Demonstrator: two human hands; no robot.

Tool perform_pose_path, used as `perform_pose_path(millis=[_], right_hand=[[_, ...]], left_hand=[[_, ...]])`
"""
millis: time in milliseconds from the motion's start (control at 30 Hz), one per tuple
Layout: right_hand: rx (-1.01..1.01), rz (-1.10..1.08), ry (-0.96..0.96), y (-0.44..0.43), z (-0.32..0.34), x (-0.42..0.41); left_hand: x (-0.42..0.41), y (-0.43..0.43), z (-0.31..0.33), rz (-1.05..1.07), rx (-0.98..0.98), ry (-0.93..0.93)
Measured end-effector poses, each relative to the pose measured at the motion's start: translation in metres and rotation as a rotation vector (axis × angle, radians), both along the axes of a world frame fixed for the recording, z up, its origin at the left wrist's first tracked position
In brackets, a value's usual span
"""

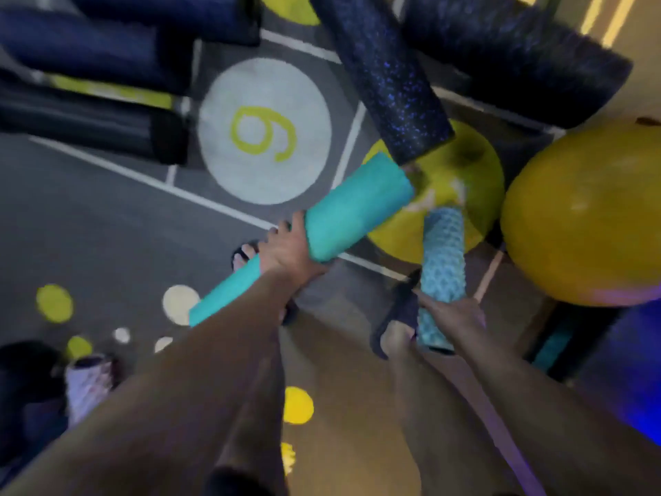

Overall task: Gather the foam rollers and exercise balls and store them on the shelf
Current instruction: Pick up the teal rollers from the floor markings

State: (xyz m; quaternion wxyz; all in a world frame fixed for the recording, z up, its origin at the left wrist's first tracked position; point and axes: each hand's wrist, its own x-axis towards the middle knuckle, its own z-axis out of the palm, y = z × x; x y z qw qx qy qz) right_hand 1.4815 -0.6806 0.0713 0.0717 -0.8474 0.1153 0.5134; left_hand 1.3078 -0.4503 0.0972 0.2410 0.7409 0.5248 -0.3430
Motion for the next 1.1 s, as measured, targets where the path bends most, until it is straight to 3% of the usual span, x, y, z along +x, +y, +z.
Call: perform_pose_path(millis=[100, 233, 367, 567, 667, 733, 800, 900, 1100], right_hand=[[0.02, 0.191, 0.074, 0.025, 0.098, -0.023], [0.131, 0.469, 0.027, 0.079, 0.176, -0.055], [0.24, 0.694, -0.047, 0.127, 0.182, -0.113], [0.316, 1.009, -0.09, 0.173, 0.183, -0.279], [0.268, 1.268, 0.008, 0.17, 0.187, -0.388], [0.218, 1.454, 0.033, 0.16, 0.197, -0.466], [0.175, 1.611, 0.096, 0.151, 0.207, -0.538], [0.134, 1.763, 0.174, 0.137, 0.22, -0.634], [0.245, 2.205, 0.056, 0.103, 0.223, -0.766]], left_hand=[[-0.044, -0.004, 0.094, 0.304, 0.026, -0.075], [-0.11, 0.0, 0.158, 0.683, 0.142, -0.286], [-0.211, 0.003, 0.162, 1.123, 0.347, -0.521], [-0.402, -0.05, 0.144, 1.938, 0.566, -0.741], [-0.511, -0.116, 0.145, 2.378, 0.559, -0.81], [-0.577, -0.168, 0.149, 2.591, 0.433, -0.898], [-0.634, -0.215, 0.155, 2.732, 0.358, -0.924], [-0.708, -0.269, 0.158, 2.921, 0.516, -0.896], [-0.829, -0.352, 0.15, 3.025, 0.679, -0.947]])
